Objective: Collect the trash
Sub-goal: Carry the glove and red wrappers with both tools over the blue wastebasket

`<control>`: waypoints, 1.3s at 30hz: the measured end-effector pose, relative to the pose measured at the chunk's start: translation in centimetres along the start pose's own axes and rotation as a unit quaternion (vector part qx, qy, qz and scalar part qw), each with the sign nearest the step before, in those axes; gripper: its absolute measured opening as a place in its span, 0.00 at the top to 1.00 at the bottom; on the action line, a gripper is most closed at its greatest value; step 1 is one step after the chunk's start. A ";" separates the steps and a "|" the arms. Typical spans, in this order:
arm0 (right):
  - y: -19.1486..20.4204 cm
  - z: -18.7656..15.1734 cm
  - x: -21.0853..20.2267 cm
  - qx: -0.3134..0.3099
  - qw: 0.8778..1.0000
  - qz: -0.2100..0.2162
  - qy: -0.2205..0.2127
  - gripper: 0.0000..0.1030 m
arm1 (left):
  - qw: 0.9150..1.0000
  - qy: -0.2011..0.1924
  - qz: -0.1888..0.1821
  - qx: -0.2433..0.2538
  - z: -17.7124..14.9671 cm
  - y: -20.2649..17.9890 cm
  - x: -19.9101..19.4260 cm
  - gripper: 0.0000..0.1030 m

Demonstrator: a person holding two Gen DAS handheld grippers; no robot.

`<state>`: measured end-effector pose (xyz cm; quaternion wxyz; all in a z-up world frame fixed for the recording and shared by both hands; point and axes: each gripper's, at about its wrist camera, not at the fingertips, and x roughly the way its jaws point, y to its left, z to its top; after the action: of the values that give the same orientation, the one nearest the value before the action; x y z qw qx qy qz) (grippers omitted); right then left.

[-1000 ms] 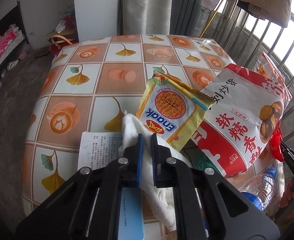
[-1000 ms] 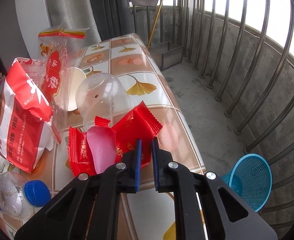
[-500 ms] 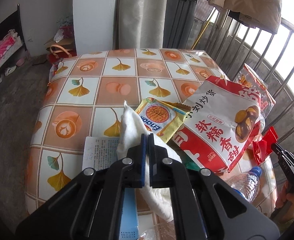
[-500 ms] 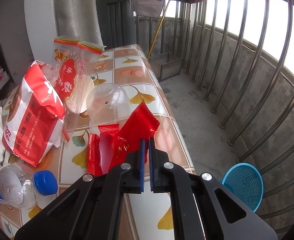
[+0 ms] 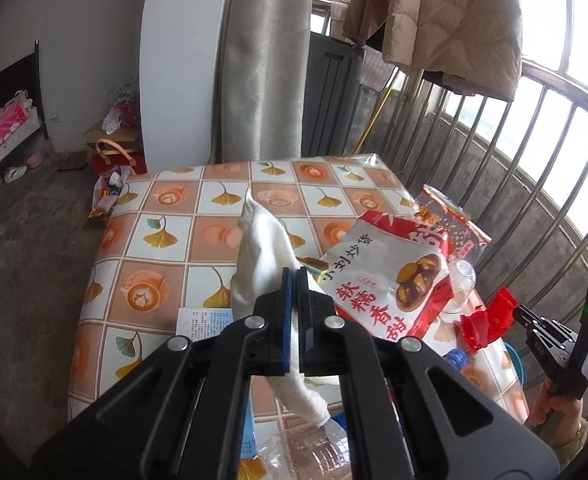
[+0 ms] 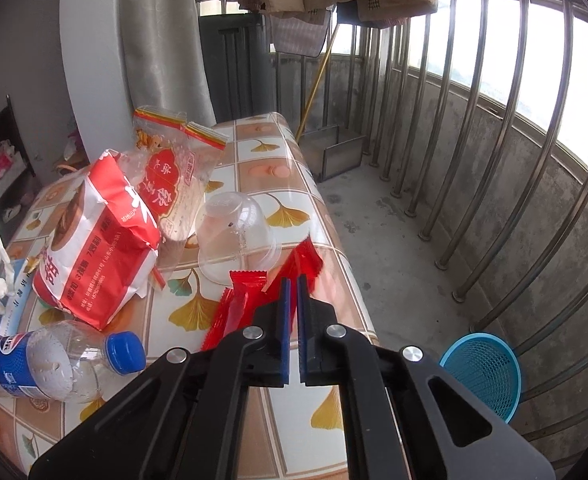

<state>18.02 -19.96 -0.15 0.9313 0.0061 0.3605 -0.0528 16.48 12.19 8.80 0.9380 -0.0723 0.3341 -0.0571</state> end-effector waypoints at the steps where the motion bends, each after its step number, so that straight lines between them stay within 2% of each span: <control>1: -0.2 0.1 -0.5 0.002 1.000 0.002 -0.003 0.97 | 1.000 -0.008 -0.007 0.003 0.1 -0.5 -0.8 0.99; 7: -2.4 0.4 -4.6 0.024 0.999 0.008 -0.036 0.97 | 0.997 -0.045 -0.061 0.032 0.5 -4.8 -4.1 1.00; 11: -4.8 0.1 -7.6 0.046 0.998 0.006 -0.053 0.97 | 0.992 -0.050 -0.105 0.052 0.2 -8.5 -4.8 1.00; 17: -9.3 -0.5 -11.1 0.081 0.994 -0.025 -0.071 0.97 | 0.981 -0.047 -0.170 0.083 -0.5 -14.8 -4.1 1.00; 19: -10.7 -0.8 -11.6 0.097 0.993 -0.012 -0.064 0.97 | 0.978 -0.045 -0.185 0.089 -0.7 -16.7 -3.7 1.00; 21: -12.0 -1.3 -11.4 0.124 0.991 0.018 -0.052 0.97 | 0.976 -0.040 -0.196 0.089 -1.0 -17.9 -3.3 1.00; 23: -12.4 -1.5 -10.2 0.137 0.989 0.053 -0.035 0.96 | 0.975 -0.034 -0.198 0.091 -1.4 -18.7 -2.8 1.00; 25: -12.8 -1.6 -8.7 0.155 0.984 0.091 -0.022 0.88 | 0.977 -0.023 -0.194 0.090 -1.9 -18.9 -2.3 1.00; 27: -12.4 -1.5 -6.1 0.169 0.978 0.119 -0.001 0.52 | 0.979 -0.012 -0.186 0.086 -2.3 -18.7 -1.6 1.00; 28: -12.3 -1.4 -4.7 0.174 0.976 0.132 0.008 0.50 | 0.980 -0.006 -0.181 0.083 -2.4 -18.3 -1.3 1.00; 32: -10.8 -1.1 1.9 0.175 0.968 0.167 0.061 0.50 | 0.985 0.005 -0.161 0.068 -2.7 -16.7 -0.5 1.00; 37: -9.7 -1.4 8.2 0.200 0.951 0.205 0.116 0.51 | 0.989 0.010 -0.136 0.059 -2.7 -15.1 0.1 1.00; 38: -9.5 -1.5 8.9 0.200 0.950 0.207 0.123 0.59 | 0.990 0.011 -0.132 0.057 -2.6 -14.8 0.1 1.00; 39: -9.3 -1.6 9.5 0.201 0.948 0.210 0.130 0.71 | 0.990 0.012 -0.128 0.056 -2.6 -14.6 0.3 1.00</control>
<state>22.96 -30.04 -7.42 0.8459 0.2756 0.4506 0.0740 14.18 -2.48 9.18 0.9215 -0.0613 0.3294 -0.1965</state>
